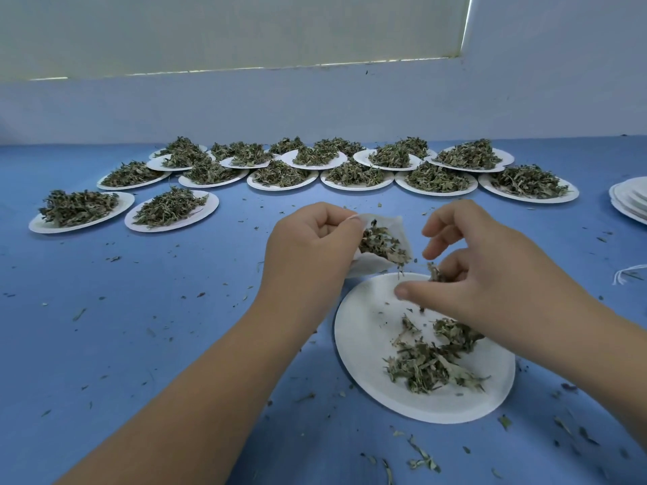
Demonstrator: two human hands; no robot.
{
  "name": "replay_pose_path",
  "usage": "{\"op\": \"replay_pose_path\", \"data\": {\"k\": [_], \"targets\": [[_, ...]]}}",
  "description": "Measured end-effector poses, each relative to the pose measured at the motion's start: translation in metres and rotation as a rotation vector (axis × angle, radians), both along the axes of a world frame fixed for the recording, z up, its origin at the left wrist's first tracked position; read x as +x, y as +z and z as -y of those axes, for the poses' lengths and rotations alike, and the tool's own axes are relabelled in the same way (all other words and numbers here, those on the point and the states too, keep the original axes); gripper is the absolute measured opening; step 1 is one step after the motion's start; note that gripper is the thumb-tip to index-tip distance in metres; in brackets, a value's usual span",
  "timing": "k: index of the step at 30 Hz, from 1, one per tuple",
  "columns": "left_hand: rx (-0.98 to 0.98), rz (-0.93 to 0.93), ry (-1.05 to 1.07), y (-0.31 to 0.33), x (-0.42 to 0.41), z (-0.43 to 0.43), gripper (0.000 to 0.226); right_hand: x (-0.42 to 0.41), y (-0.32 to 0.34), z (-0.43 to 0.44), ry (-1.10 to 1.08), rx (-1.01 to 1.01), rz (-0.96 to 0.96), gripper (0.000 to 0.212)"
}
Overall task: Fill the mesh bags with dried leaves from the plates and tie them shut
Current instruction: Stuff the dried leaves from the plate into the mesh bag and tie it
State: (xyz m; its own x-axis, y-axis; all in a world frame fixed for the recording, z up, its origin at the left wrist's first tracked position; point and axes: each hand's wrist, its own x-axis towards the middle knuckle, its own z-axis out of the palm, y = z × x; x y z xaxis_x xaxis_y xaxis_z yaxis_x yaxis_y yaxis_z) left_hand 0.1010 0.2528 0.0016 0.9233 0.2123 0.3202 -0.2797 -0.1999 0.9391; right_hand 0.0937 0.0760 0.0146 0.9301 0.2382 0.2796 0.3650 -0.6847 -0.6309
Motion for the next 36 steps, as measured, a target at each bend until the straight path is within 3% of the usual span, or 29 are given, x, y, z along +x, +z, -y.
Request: {"op": "replay_pose_path", "data": {"k": [3, 9, 13, 17, 20, 24, 29, 31, 36], "targets": [[-0.013, 0.012, 0.022, 0.000, 0.000, -0.001, 0.019, 0.001, 0.002, 0.004, 0.004, 0.090, 0.075, 0.027], [0.031, 0.029, 0.025, 0.000, -0.001, 0.000, 0.017, -0.005, 0.001, -0.001, 0.049, 0.247, 0.131, 0.015], [0.127, 0.058, -0.007, 0.000, -0.004, 0.005, 0.016, -0.005, -0.001, -0.001, -0.010, 0.140, 0.254, 0.011], [0.191, 0.055, -0.059, -0.002, -0.006, 0.010, 0.015, -0.006, -0.001, -0.008, -0.011, -0.148, 0.430, 0.007], [0.216, 0.074, -0.084, -0.002, -0.008, 0.013, 0.014, -0.004, -0.002, -0.013, -0.024, -0.287, 0.417, 0.013], [0.225, 0.090, -0.088, -0.002, -0.008, 0.015, 0.013, -0.004, -0.001, -0.012, 0.057, -0.217, 0.407, 0.009], [0.171, 0.078, -0.070, 0.000, -0.008, 0.012, 0.012, -0.005, -0.005, -0.006, 0.184, -0.201, 0.456, 0.018], [0.164, 0.075, -0.062, 0.001, -0.008, 0.011, 0.012, -0.003, -0.007, -0.007, 0.175, -0.168, 0.485, 0.024], [0.181, 0.074, -0.089, 0.000, -0.010, 0.012, 0.014, 0.001, -0.009, -0.010, 0.095, -0.060, 0.463, 0.011]]}}
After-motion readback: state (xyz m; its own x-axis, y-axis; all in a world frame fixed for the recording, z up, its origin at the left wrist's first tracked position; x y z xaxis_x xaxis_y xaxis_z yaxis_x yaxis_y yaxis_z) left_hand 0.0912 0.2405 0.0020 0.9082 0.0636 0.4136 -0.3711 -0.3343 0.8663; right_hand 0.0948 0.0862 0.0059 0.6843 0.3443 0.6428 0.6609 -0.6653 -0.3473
